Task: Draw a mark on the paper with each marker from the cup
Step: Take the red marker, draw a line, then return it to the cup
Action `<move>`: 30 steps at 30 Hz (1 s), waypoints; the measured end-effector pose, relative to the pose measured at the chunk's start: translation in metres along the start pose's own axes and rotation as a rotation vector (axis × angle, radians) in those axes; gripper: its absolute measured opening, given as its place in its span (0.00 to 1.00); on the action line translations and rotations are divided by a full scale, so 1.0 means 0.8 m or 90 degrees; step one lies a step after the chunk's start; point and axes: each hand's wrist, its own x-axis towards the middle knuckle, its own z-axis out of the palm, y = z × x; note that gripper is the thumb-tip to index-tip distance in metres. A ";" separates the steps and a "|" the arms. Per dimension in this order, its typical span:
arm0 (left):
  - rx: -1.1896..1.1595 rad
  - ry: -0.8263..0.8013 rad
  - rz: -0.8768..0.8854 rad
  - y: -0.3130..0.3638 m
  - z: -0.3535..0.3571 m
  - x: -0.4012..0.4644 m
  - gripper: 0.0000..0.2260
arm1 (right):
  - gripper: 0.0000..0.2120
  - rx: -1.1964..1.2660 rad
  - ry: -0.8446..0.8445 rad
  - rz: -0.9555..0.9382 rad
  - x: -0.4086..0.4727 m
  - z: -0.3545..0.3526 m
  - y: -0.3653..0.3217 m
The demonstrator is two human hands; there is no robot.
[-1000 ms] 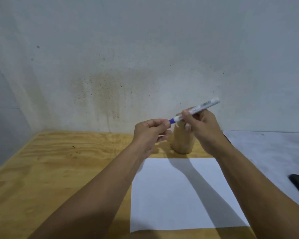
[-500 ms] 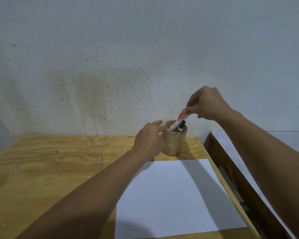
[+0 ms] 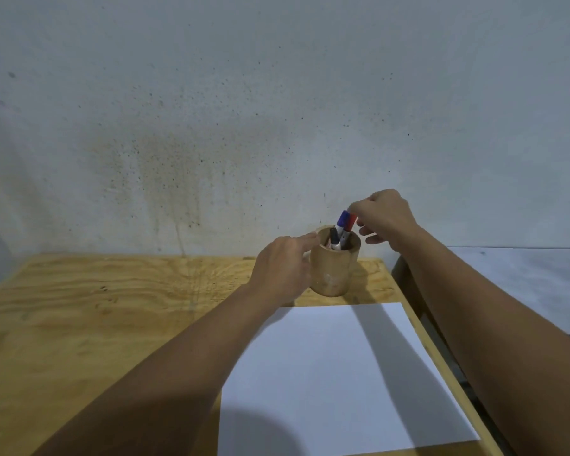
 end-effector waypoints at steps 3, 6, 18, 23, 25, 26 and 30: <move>-0.011 0.001 0.005 0.000 -0.001 -0.002 0.25 | 0.07 0.063 -0.103 0.082 0.001 0.002 0.002; -0.011 -0.004 0.011 0.000 -0.002 -0.002 0.27 | 0.05 0.011 -0.135 0.028 -0.002 0.004 0.009; -0.079 -0.062 0.010 0.005 -0.013 -0.006 0.24 | 0.09 0.170 0.023 -0.172 -0.015 -0.034 -0.027; -0.183 0.038 -0.088 0.007 -0.029 -0.006 0.18 | 0.12 0.151 0.008 -0.292 -0.049 -0.055 -0.055; -0.290 0.098 -0.128 0.009 -0.043 -0.002 0.17 | 0.12 0.110 -0.054 -0.309 -0.060 -0.055 -0.057; -0.372 0.107 -0.147 0.011 -0.053 0.000 0.16 | 0.11 0.085 -0.090 -0.308 -0.065 -0.054 -0.056; -0.658 0.064 -0.153 0.014 -0.090 -0.006 0.18 | 0.06 0.032 -0.211 -0.259 -0.086 -0.043 -0.057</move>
